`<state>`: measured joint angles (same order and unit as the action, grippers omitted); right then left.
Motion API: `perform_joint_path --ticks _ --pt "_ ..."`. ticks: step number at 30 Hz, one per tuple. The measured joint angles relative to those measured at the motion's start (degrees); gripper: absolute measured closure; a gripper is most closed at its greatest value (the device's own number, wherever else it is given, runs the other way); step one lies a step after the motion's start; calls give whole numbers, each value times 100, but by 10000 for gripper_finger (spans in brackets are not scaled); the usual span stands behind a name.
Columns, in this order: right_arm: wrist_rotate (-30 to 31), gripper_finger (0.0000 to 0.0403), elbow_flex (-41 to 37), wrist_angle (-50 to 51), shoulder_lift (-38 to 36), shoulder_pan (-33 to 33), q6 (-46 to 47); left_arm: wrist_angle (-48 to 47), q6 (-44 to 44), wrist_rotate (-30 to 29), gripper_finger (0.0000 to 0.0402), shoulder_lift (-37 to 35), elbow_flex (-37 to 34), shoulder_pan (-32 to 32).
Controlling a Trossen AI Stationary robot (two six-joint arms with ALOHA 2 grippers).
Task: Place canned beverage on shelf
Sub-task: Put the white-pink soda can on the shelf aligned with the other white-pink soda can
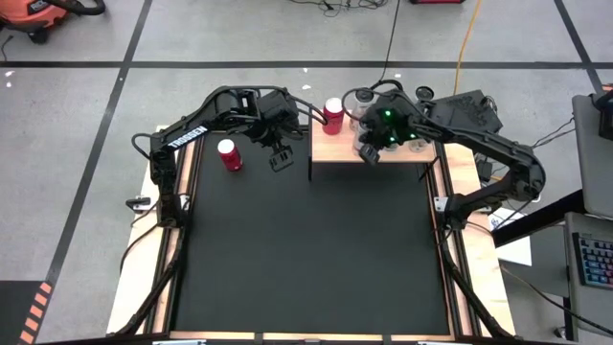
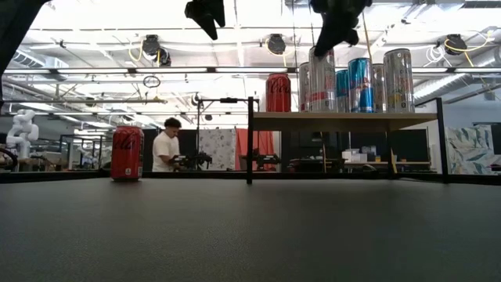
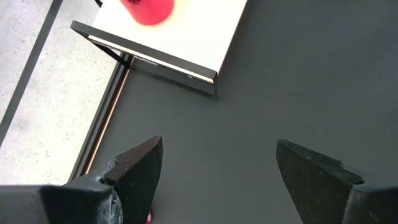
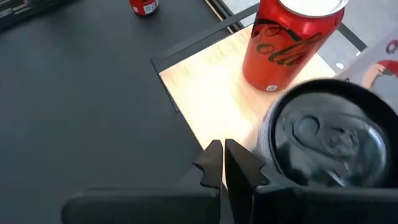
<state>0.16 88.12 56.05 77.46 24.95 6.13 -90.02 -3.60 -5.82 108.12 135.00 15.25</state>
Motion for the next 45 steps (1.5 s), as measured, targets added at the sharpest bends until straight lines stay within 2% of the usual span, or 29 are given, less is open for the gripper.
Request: perform_joint_path --ticks 9,21,27,33,45 --pt "291 403 0 -188 27 7 -85 0 0 0 91 0 0 -2" --pt "300 403 0 -700 27 20 -85 0 -9 0 91 0 0 0" --pt "228 403 0 -581 -196 17 -21 0 -7 0 91 0 0 0" --pt "123 403 -2 -44 -235 17 50 0 -7 0 91 0 0 0" --pt "324 403 0 -225 -203 85 -85 0 -9 0 91 0 0 0"
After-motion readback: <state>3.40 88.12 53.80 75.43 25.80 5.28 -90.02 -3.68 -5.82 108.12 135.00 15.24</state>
